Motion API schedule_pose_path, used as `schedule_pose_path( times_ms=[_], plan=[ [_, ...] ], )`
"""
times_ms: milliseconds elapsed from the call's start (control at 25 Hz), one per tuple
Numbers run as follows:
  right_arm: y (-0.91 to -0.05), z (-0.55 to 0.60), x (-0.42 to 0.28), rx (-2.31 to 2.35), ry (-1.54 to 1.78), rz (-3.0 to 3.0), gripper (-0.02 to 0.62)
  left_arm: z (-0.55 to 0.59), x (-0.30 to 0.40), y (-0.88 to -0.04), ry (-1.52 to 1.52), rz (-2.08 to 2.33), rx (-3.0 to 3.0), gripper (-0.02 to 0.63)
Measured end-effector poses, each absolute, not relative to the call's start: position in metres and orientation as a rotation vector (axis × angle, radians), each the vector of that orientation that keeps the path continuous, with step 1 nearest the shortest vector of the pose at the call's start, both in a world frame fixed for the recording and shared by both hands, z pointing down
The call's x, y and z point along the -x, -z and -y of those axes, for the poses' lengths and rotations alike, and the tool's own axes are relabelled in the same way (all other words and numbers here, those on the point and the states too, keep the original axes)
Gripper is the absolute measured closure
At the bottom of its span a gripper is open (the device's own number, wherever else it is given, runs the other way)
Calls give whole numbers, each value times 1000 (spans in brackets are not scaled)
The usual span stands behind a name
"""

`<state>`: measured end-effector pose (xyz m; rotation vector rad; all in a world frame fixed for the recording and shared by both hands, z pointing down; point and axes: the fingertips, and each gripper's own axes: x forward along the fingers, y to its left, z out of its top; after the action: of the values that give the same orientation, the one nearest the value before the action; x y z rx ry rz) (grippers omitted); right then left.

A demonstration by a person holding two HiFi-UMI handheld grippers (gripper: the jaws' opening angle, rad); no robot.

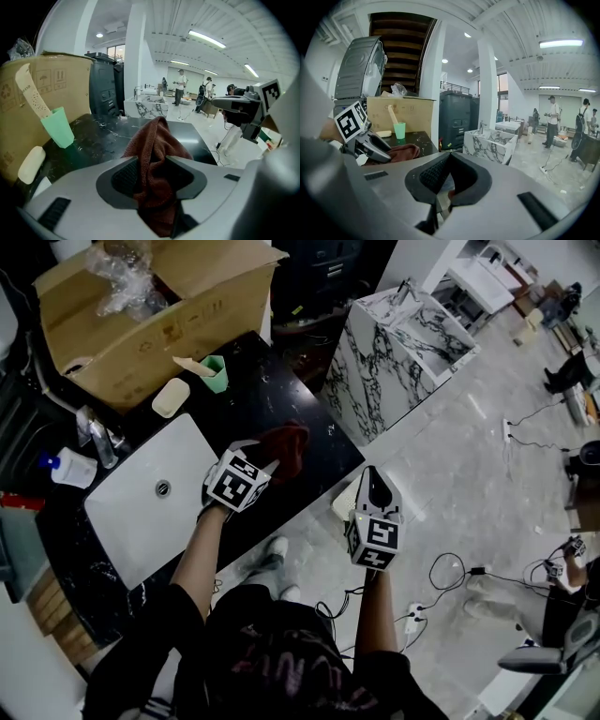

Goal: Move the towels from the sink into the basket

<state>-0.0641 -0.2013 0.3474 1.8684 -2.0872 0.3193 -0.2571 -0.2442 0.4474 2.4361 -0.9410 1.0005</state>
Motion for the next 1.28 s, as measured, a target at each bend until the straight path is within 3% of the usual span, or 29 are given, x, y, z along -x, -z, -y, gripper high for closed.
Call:
schedule_pose_path(
  times_ms=[160,280,720,1280],
  plan=[
    [-347,205,62,-1875,-322,2075,581,243,254,-447,-998,924,-2433,521],
    [-346,208,64,-1878,-317,2076,581,247,257,-438,-957,977,-2447,539],
    [-325,214,86,-1877,-267,2108,581,257,273,-373,-587,1107,-2529,554],
    [-307,205,69,-1972,-258,2065,581,255,264,-340,-475,1142,-2603,556]
  ],
)
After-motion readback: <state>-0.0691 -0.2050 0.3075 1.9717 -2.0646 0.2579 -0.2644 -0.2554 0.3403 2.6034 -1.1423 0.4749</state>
